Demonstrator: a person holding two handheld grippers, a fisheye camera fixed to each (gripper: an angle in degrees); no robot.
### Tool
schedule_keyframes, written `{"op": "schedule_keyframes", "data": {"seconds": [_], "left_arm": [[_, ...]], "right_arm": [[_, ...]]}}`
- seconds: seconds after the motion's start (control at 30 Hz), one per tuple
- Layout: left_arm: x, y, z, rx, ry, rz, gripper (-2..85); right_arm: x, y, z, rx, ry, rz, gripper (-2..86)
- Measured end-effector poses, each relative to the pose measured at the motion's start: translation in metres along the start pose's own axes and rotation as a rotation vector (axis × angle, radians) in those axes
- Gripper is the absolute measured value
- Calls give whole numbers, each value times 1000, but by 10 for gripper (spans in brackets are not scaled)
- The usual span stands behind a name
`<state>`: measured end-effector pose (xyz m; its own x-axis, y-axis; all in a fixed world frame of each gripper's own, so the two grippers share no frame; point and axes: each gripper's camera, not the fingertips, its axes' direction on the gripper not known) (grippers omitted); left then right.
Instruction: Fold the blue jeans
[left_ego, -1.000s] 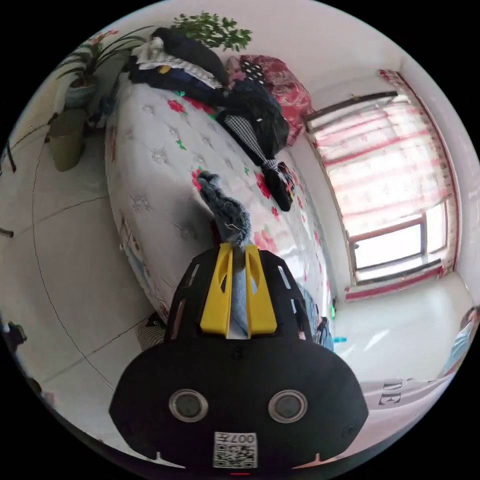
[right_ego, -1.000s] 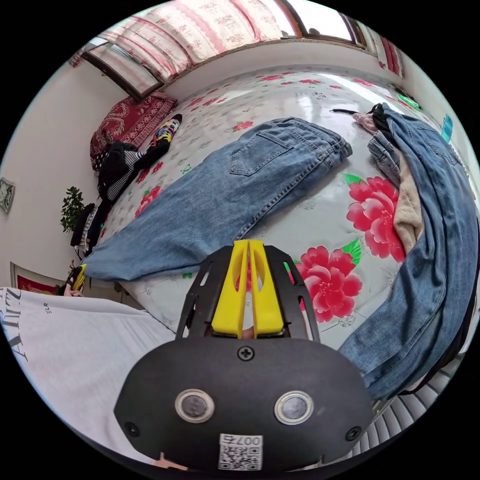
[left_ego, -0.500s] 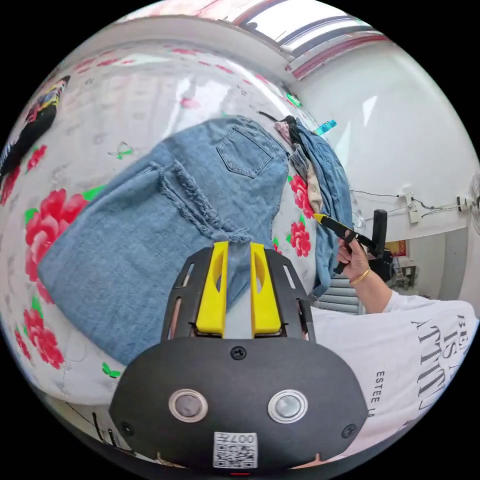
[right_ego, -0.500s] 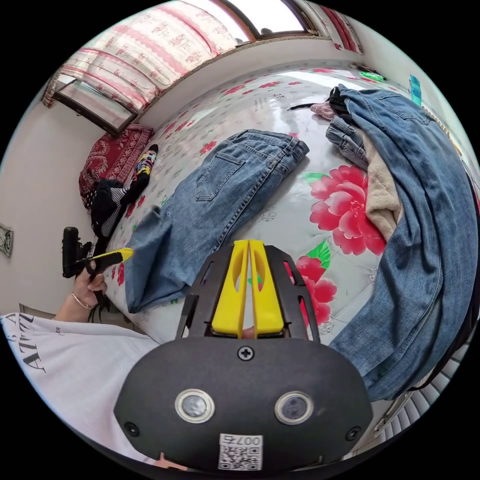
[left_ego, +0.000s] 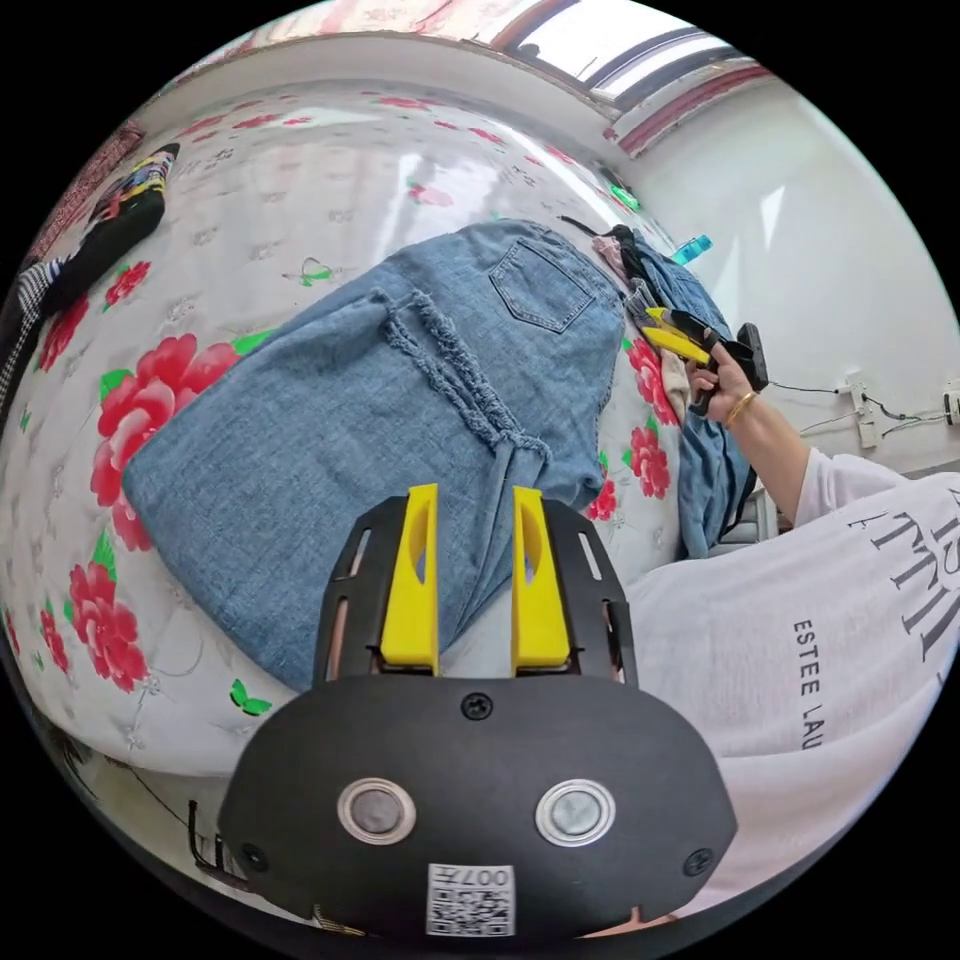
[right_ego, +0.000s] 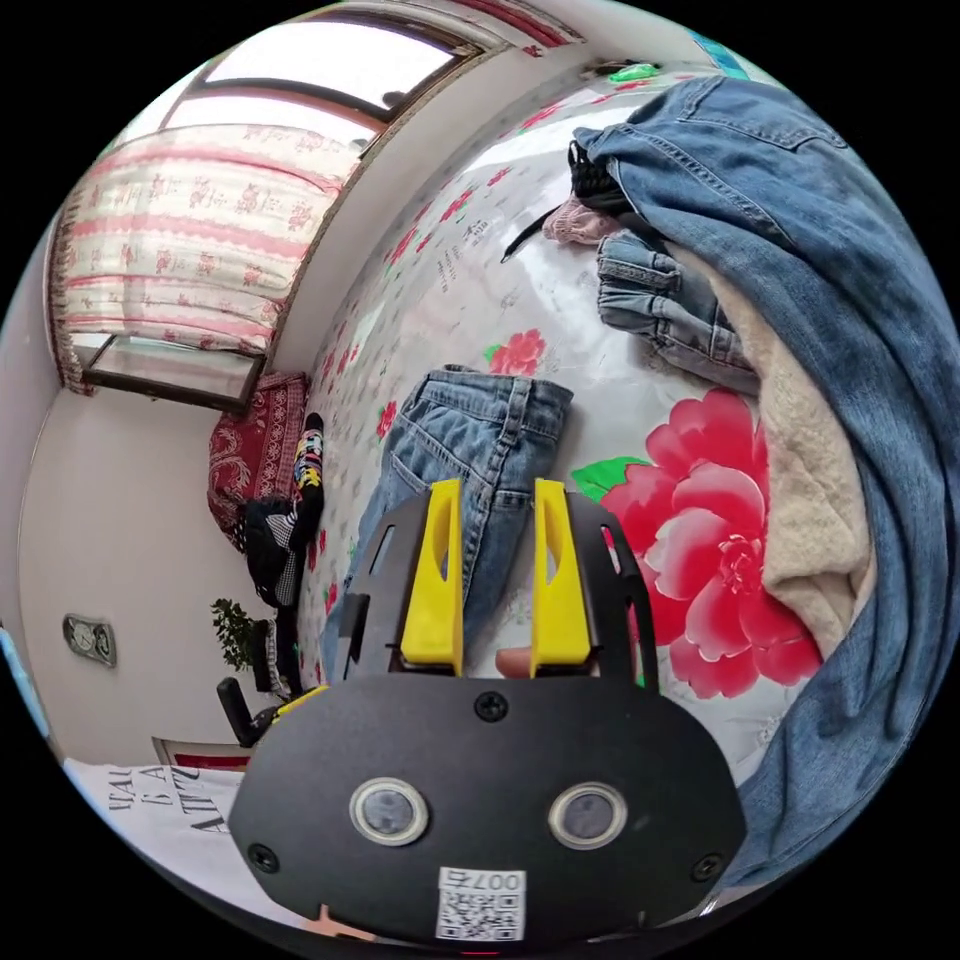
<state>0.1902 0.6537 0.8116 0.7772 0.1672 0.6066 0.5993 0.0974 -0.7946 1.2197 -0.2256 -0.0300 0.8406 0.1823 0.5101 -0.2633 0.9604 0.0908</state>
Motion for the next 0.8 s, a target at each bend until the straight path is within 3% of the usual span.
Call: {"op": "schedule_keyframes", "data": {"seconds": [0.07, 0.17, 0.23, 0.33, 0.5, 0.67, 0.8], "left_arm": [[26, -18, 37, -83, 39, 77, 131], [65, -33, 73, -178, -43, 184, 134], [81, -35, 81, -196, -94, 230, 134], [105, -32, 86, -205, -164, 318, 128], [137, -32, 109, -243, -385, 409, 70], [146, -34, 99, -213, -392, 377, 8], [150, -24, 66, -125, -358, 360, -3]], "right_arm": [[-8, -4, 8, -6, 20, -22, 69], [-58, 10, 25, -27, 58, -248, 67], [-89, 26, 50, -125, 5, -374, 69], [-138, 61, 129, -418, -104, -541, 78], [-195, 73, 219, -538, -77, -660, 84], [-239, 93, 292, -678, 64, -757, 80], [-271, 124, 297, -627, 198, -938, 53]]}}
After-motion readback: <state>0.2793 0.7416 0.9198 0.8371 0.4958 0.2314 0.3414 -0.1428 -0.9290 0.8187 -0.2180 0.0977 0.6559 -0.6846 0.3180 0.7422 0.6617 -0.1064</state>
